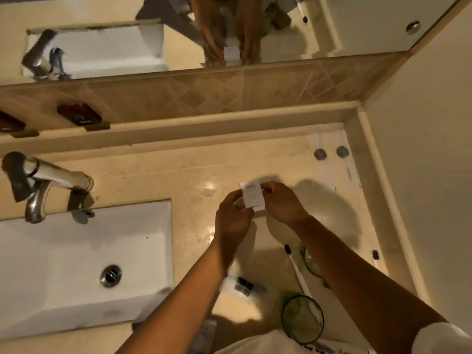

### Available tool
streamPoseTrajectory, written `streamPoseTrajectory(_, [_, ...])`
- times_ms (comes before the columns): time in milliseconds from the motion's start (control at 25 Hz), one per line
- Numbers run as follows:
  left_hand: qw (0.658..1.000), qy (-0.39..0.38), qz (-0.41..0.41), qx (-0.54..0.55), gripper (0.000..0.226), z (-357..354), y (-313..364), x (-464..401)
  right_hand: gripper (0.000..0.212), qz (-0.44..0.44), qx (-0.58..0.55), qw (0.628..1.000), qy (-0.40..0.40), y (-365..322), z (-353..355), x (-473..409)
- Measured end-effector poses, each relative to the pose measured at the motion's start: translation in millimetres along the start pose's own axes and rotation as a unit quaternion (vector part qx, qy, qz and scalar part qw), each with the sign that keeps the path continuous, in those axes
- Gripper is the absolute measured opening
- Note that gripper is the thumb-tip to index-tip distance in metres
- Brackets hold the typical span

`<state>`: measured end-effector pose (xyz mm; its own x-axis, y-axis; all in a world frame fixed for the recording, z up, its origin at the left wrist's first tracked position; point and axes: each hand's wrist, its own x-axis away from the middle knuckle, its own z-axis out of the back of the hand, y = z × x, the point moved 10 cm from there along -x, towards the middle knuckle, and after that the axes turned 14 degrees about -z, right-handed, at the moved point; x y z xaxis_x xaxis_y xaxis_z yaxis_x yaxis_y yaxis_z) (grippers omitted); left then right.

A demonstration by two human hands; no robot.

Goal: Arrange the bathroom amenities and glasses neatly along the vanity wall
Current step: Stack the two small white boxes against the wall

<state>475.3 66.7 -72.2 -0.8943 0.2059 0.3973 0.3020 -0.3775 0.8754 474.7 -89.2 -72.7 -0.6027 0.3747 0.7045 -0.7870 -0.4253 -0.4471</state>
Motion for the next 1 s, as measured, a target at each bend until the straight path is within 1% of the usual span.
streamPoseTrajectory(120, [0.998,-0.007,-0.052,-0.028,0.064,-17.7,32.7,-35.3,0.032,0.027,-0.052,0.998,0.032,-14.2,39.5,-24.1])
streamPoseTrajectory(200, [0.996,-0.006,-0.085,-0.032,0.062,-31.7,52.3,-58.1,0.028,0.037,-0.136,0.989,0.044,-16.5,66.0,-38.4])
streamPoseTrajectory(280, [0.995,-0.006,-0.098,-0.012,0.061,-44.8,65.0,-77.4,0.024,0.027,-0.244,0.968,0.042,-7.9,84.6,-51.5])
streamPoseTrajectory(360, [0.995,-0.01,-0.093,0.014,0.061,-57.4,71.1,-93.2,0.026,0.004,-0.331,0.943,0.034,3.1,97.3,-63.6])
streamPoseTrajectory(480, [0.996,-0.017,-0.078,0.041,0.049,-72.4,62.9,-113.2,0.034,-0.015,-0.414,0.91,-0.015,8.9,101.2,-70.4])
streamPoseTrajectory(600, [0.994,-0.029,-0.049,0.091,0.056,-86.8,51.3,-127.0,0.039,-0.013,-0.432,0.901,-0.033,17.6,101.2,-79.1])
streamPoseTrajectory(640, [0.993,-0.031,-0.041,0.106,0.055,-91.0,48.0,-129.4,0.039,-0.013,-0.435,0.899,-0.045,19.5,98.5,-82.1])
streamPoseTrajectory(720, [0.988,-0.042,-0.029,0.148,0.054,-100.5,43.2,-133.1,0.035,-0.01,-0.431,0.9,-0.072,22.0,90.5,-87.8])
streamPoseTrajectory(800, [0.975,-0.059,-0.022,0.213,0.055,-111.0,39.9,-136.1,0.031,0.006,-0.422,0.902,-0.089,19.1,85.4,-89.2])
streamPoseTrajectory(880, [0.965,-0.064,-0.018,0.254,0.041,-117.2,43.4,-136.8,0.033,0.032,-0.406,0.909,-0.095,15.9,83.5,-90.6])
streamPoseTrajectory(960, [0.961,-0.054,-0.005,0.27,0.025,-120.3,45.2,-141.4,0.036,0.052,-0.378,0.92,-0.086,15.1,84.9,-94.2])
streamPoseTrajectory(1000, [0.961,-0.045,0.009,0.272,0.023,-121.0,43.4,-143.8,0.04,0.052,-0.371,0.924,-0.074,17.3,87.5,-97.3])
